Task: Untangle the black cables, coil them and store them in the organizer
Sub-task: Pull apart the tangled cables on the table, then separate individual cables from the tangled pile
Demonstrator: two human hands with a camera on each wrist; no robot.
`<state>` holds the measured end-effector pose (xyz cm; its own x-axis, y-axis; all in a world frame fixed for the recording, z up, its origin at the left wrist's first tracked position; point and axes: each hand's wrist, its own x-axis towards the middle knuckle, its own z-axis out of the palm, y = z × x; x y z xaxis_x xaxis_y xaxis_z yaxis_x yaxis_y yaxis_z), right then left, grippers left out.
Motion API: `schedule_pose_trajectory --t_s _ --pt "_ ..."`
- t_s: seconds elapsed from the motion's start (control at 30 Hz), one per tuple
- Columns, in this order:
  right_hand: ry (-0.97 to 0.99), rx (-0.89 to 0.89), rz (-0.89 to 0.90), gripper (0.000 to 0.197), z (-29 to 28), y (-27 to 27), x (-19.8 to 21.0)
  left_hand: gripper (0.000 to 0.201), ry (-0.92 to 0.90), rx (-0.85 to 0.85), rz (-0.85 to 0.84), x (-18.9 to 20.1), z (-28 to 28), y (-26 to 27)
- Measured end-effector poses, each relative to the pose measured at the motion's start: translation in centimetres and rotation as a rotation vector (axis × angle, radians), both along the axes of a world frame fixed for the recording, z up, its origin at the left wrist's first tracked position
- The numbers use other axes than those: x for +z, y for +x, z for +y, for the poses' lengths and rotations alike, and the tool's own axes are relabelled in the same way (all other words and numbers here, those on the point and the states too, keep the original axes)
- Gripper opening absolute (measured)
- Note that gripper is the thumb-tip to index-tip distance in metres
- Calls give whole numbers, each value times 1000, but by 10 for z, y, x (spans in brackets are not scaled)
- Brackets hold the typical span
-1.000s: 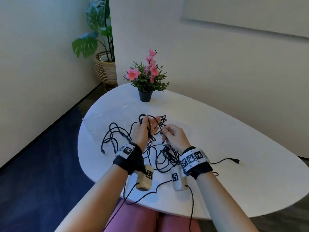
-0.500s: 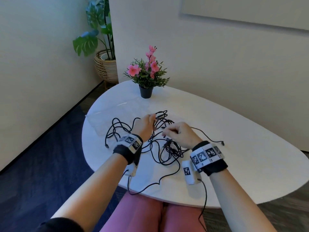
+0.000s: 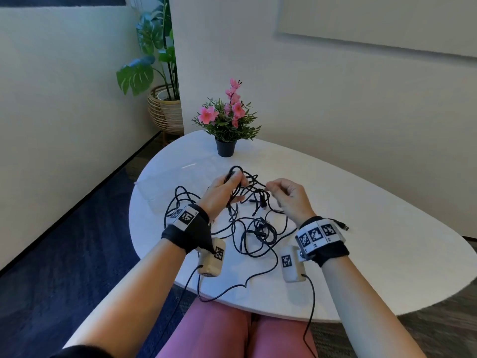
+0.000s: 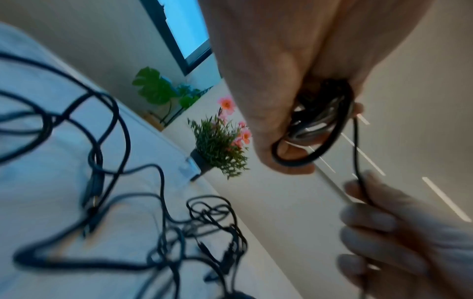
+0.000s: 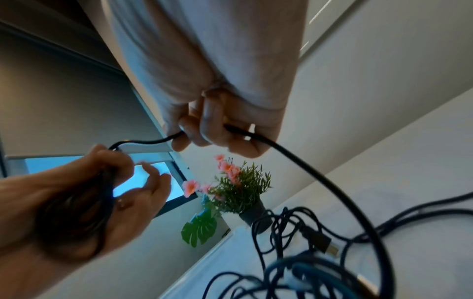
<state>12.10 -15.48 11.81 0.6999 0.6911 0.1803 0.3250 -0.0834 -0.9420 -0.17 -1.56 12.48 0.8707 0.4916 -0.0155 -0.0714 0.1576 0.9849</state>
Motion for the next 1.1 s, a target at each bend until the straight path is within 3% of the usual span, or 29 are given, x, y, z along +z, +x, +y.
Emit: schedule_pose_trajectory --t_s 0.1,0.23,0.33,0.43,0.5,0.6,0.7,0.8,0.97,1.1 --pt "-103 132 -8 25 9 -17 -10 36 -247 134 -157 -5 -4 5" --pt "-407 314 -75 33 9 -23 -34 41 -379 338 -265 -1 4 1" --pt "-481 297 -156 34 2 -24 -36 31 -368 507 -211 4 16 -10" --pt "-376 207 -110 21 -1 -19 -20 25 -155 564 -4 -5 34 -16" --pt "-275 159 -109 13 -1 -14 -4 28 134 513 194 -11 41 -18" --pt "-166 148 -126 9 4 -13 19 39 627 329 456 -11 32 -17" --pt "-67 93 -210 9 12 -15 32 56 865 119 516 -6 10 -18" --pt "-37 -14 -255 13 17 -13 34 63 701 -12 362 0 -3 -24" --pt "29 -121 -133 16 13 -5 24 27 544 -109 231 9 -2 -29" --pt "-3 -79 -108 16 13 -12 21 27 72 -2 -41 16 0 -30"
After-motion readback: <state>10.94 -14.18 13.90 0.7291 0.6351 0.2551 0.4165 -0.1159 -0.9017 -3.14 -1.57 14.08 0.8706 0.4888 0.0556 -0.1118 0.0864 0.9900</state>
